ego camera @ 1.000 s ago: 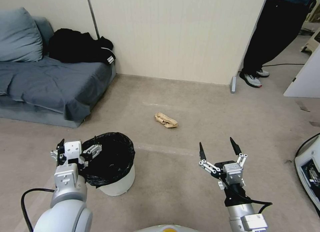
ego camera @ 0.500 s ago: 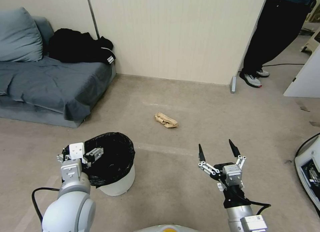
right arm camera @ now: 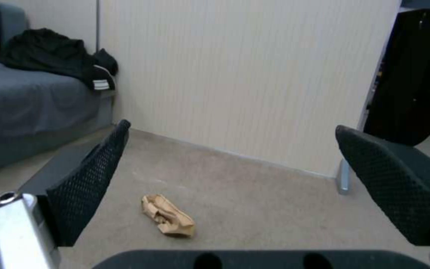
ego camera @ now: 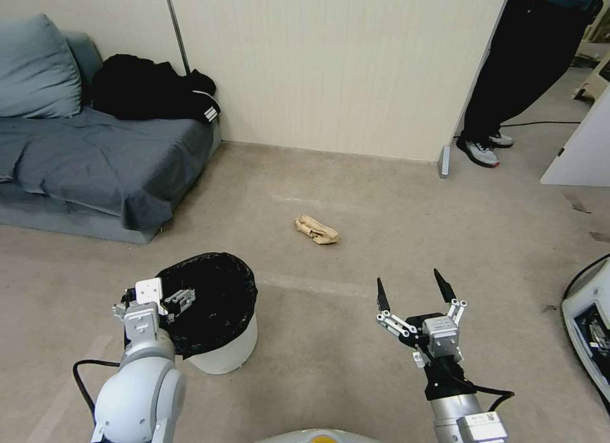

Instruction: Pick up the trash bin, then pick up the garbage from the floor and place it into the trash bin.

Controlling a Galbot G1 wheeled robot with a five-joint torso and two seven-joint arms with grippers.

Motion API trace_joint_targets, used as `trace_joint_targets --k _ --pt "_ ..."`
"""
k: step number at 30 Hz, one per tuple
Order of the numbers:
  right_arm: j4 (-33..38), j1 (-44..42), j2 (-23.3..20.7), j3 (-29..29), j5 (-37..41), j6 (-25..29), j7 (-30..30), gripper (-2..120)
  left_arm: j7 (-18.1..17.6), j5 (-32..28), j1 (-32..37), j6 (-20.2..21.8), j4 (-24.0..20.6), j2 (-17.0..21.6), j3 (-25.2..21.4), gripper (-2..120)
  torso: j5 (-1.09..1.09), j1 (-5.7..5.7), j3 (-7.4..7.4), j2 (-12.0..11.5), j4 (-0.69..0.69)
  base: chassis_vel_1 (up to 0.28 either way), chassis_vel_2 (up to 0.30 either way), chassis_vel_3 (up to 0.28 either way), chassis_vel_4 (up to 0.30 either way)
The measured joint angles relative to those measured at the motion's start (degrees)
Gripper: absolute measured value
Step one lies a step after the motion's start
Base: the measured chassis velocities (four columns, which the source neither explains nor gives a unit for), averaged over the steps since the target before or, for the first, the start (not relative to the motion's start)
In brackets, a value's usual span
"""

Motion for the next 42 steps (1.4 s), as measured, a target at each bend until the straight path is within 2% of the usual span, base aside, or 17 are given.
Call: trace_joint_targets --k 10,35,37,40,41,42 --pt "-0.38 -0.01 0.00 0.06 0.01 -0.01 -0.31 100 -0.23 -3.68 -1.31 2.95 2.21 0.16 -0.94 100 0.00 0.00 0.00 0.00 0.00 0.000 0.000 0.000 0.000" --pt "-0.40 -0.37 0.00 -0.35 0.83 -0.10 -0.79 100 0.93 -4.47 -1.51 2.89 7.08 -0.18 -4.47 99 0.00 0.00 0.00 0.00 0.00 0.000 0.000 0.000 0.000" --pt "-0.35 -0.41 0.00 -0.35 0.77 -0.10 -0.80 100 1.12 -4.49 -1.52 2.88 7.40 -0.23 -4.48 96 0.00 0.00 0.00 0.00 0.00 0.000 0.000 0.000 0.000" --pt "-0.21 -0.57 0.00 -0.32 0.67 -0.02 -0.88 100 1.66 -4.64 -1.57 2.86 8.21 -0.41 -4.48 82 0.00 0.00 0.00 0.00 0.00 0.000 0.000 0.000 0.000" --pt "-0.21 -0.57 0.00 -0.32 0.67 -0.02 -0.88 100 1.66 -4.64 -1.57 2.86 8.21 -0.41 -4.48 82 0.00 0.00 0.00 0.00 0.00 0.000 0.000 0.000 0.000" --pt "-0.19 -0.62 0.00 -0.31 0.65 0.04 -0.90 100 2.09 -4.66 -1.53 2.86 8.42 -0.49 -4.51 77 0.00 0.00 0.00 0.00 0.00 0.000 0.000 0.000 0.000"
